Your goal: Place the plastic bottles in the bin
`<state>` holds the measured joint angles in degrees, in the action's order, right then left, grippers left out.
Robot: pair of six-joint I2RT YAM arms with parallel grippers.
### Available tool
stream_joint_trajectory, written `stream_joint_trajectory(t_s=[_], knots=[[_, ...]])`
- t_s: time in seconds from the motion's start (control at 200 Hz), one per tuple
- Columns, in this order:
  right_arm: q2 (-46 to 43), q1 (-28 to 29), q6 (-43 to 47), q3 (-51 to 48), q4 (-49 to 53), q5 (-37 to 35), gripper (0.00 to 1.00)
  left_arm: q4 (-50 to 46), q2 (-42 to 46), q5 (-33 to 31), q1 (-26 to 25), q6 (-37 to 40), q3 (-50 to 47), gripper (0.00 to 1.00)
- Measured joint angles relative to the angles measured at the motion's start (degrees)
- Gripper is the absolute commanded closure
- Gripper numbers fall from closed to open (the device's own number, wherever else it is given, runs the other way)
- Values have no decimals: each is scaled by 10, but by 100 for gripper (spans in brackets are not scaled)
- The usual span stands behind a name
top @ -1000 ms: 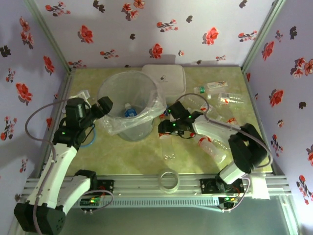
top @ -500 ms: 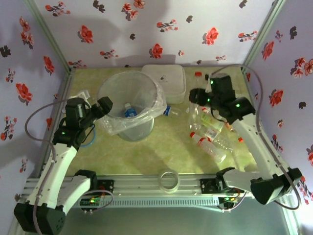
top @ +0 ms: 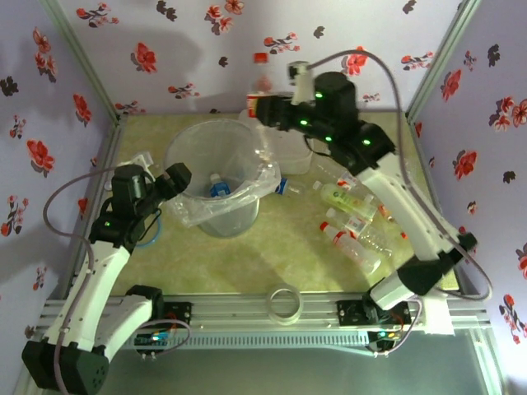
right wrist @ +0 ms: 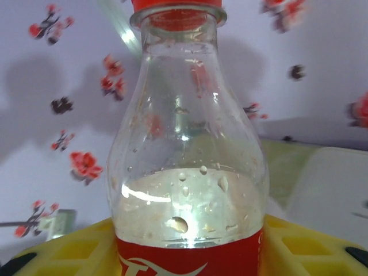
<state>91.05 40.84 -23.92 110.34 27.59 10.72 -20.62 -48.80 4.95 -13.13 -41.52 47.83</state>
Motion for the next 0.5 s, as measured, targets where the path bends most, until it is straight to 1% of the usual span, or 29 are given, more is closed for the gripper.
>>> stream_joint_trajectory(t_s=[0.115,0.235,0.39,0.5], knots=[[73,42,16,53,17,-7,49,0,0,0,-3,-2,0,12],[136,71,40,90,54,-25,49,0,0,0,-4,-2,0,12],[190,85,59,100,99,-38,48,0,0,0,-5,-2,0,12],[222,89,71,104,131,-51,46,0,0,0,-5,-2,0,12]])
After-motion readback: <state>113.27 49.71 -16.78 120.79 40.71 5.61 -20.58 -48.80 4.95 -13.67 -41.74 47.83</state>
